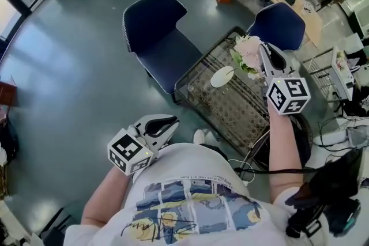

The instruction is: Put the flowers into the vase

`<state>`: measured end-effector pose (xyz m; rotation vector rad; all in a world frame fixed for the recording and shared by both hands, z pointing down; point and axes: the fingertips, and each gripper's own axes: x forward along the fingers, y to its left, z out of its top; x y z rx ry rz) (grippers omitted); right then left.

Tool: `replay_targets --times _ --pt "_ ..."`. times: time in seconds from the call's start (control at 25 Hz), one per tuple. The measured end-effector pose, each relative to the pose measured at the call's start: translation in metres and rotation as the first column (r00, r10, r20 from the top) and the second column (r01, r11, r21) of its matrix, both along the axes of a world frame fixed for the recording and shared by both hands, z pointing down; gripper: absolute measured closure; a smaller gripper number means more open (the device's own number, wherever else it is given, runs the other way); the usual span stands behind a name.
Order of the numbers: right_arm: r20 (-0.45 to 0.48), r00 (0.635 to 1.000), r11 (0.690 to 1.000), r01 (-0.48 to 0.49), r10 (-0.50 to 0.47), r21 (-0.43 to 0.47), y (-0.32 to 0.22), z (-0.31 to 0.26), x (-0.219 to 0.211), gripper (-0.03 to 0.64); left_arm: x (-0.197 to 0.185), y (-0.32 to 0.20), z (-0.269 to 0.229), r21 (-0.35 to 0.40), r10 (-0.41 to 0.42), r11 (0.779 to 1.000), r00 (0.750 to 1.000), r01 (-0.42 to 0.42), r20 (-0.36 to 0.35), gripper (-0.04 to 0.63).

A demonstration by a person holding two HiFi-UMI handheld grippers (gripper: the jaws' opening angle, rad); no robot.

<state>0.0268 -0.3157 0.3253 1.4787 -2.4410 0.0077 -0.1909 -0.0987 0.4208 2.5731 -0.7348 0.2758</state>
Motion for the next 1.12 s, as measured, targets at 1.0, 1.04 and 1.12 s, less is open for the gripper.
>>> replay_targets --times 1.0,1.04,1.12 --pt "-0.056 0.998 0.998 0.026 -0.029 -0.065 -0.016 0.138 -0.018 0.563 -0.005 -0.004 0.018 -0.048 -0.053 0.997 0.998 0.055 0.028 0.552" --pt "-0.054 0.998 0.997 0.024 -0.028 -0.072 -0.016 0.143 -0.017 0.561 -0.004 -0.004 0.018 -0.049 -0.054 0.997 0.998 0.055 0.030 0.552" --pt "-0.052 0.998 0.996 0.024 -0.028 -0.082 -0.016 0.150 -0.018 0.561 -0.005 -0.003 0.018 -0.055 -0.057 0.997 0.998 0.058 0.034 0.552"
